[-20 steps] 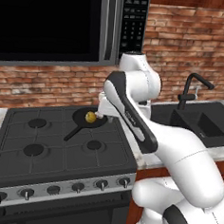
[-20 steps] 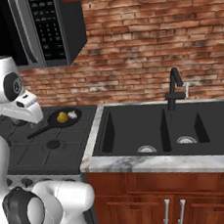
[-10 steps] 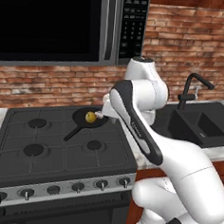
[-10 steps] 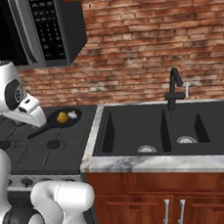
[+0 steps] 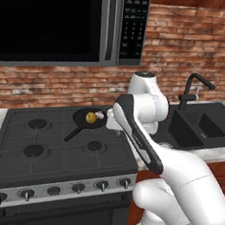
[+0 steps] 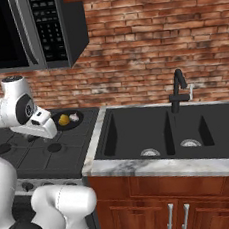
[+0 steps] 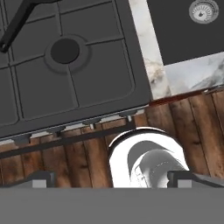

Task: Put the garlic and squash in the pan. Then turn on the rear right burner and set the heat to medium.

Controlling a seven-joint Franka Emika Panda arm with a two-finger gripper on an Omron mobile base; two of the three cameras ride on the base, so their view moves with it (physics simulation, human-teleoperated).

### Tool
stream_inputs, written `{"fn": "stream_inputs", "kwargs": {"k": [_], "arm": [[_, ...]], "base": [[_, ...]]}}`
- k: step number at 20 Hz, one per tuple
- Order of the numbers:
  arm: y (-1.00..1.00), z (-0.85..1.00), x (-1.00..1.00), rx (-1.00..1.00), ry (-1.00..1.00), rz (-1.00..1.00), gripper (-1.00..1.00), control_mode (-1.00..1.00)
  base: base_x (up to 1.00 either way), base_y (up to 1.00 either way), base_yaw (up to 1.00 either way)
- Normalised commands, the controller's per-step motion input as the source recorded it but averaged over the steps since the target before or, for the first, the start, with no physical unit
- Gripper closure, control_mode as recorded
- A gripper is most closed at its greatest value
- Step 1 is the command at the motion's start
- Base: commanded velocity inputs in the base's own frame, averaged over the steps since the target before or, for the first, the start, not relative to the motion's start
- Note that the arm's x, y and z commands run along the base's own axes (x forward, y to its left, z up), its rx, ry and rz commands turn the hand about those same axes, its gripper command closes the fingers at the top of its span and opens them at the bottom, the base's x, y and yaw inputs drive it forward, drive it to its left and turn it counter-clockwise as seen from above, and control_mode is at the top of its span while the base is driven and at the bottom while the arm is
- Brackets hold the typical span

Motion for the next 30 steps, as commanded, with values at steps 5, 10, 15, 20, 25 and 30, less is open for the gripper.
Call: {"fn": "stream_inputs", "kwargs": {"k": [5,10,15,20,25,30], "arm": [[0.02,-0.13,0.0,-0.01,-0.16,0.13,-1.0,-1.0],[0.11,0.0,-0.25,0.0,-0.24,0.12,-1.0,-1.0],[0.28,0.04,-0.38,-0.02,-0.24,0.09,-1.0,-1.0],[0.37,0.26,-0.22,0.0,-0.13,0.05,-1.0,-1.0],[0.1,0.44,-0.01,0.0,-0.04,0.03,-1.0,-1.0],[0.09,0.07,-0.32,0.0,-0.19,0.0,-1.0,-1.0]], "base": [[0.0,0.0,0.0],[0.0,0.0,0.0],[0.0,0.0,0.0],[0.0,0.0,0.0],[0.0,0.0,0.0],[0.0,0.0,0.0]]}}
